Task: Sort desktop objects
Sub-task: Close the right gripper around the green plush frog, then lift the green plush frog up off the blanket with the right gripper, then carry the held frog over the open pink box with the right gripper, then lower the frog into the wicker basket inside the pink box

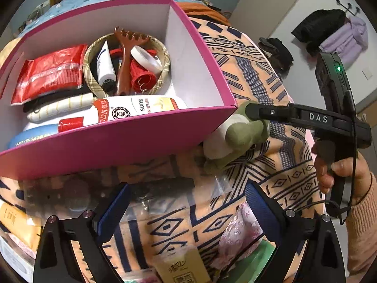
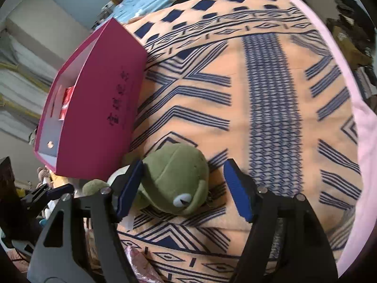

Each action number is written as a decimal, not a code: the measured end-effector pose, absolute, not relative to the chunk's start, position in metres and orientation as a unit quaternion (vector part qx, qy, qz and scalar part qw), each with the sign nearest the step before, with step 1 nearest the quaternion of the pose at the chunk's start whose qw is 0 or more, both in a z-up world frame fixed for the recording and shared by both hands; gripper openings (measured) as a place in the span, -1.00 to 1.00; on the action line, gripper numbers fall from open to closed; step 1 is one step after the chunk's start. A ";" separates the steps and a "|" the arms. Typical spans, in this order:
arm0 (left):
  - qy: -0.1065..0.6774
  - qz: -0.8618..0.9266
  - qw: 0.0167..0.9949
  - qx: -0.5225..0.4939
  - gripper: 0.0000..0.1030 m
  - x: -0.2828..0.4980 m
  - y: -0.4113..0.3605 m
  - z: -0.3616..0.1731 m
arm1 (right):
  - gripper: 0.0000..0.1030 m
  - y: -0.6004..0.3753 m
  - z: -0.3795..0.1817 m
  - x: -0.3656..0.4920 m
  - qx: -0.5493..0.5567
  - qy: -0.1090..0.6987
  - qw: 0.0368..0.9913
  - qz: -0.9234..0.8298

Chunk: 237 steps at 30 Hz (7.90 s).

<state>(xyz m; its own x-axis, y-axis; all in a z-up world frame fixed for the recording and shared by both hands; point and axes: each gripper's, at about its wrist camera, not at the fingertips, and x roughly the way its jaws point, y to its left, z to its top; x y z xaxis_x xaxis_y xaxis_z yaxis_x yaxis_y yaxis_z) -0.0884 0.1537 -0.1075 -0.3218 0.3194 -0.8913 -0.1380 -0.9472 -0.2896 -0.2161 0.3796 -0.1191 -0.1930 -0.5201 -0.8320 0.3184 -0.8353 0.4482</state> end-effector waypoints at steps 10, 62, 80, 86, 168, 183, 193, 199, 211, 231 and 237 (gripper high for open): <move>-0.093 0.803 0.155 -0.568 0.68 -0.088 0.163 -0.108 | -0.01 0.394 -0.107 -0.184 0.558 -0.142 0.292 -0.763; -0.116 0.788 0.300 -0.525 0.64 -0.056 0.164 -0.082 | -0.16 0.378 -0.082 -0.100 0.539 -0.113 0.336 -0.764; -0.063 0.805 0.269 -0.524 0.60 -0.091 0.166 -0.101 | -0.20 0.405 -0.115 -0.112 0.555 -0.152 0.282 -0.768; -0.055 0.795 0.279 -0.535 0.60 -0.098 0.180 -0.110 | 0.01 0.395 -0.121 -0.119 0.557 -0.152 0.284 -0.765; -0.100 0.880 0.186 -0.426 0.60 -0.175 0.053 0.006 | -0.07 0.229 0.034 -0.190 0.385 0.046 0.456 -0.801; -0.107 0.872 0.178 -0.443 0.58 -0.203 0.052 -0.017 | -0.06 0.215 0.020 -0.212 0.392 0.077 0.450 -0.799; -0.113 0.870 0.177 -0.447 0.58 -0.213 0.051 -0.027 | -0.07 0.211 0.012 -0.223 0.397 0.086 0.447 -0.797; -0.117 0.869 0.176 -0.448 0.58 -0.219 0.051 -0.032 | -0.07 0.207 0.008 -0.230 0.401 0.092 0.444 -0.796; -0.120 0.866 0.175 -0.454 0.58 -0.231 0.052 -0.046 | -0.07 0.204 -0.003 -0.240 0.409 0.094 0.439 -0.794; -0.118 0.864 0.172 -0.459 0.57 -0.244 0.049 -0.056 | -0.07 0.200 -0.013 -0.250 0.417 0.096 0.433 -0.793; -0.118 0.864 0.171 -0.459 0.57 -0.244 0.049 -0.056 | -0.07 0.199 -0.015 -0.253 0.420 0.097 0.432 -0.792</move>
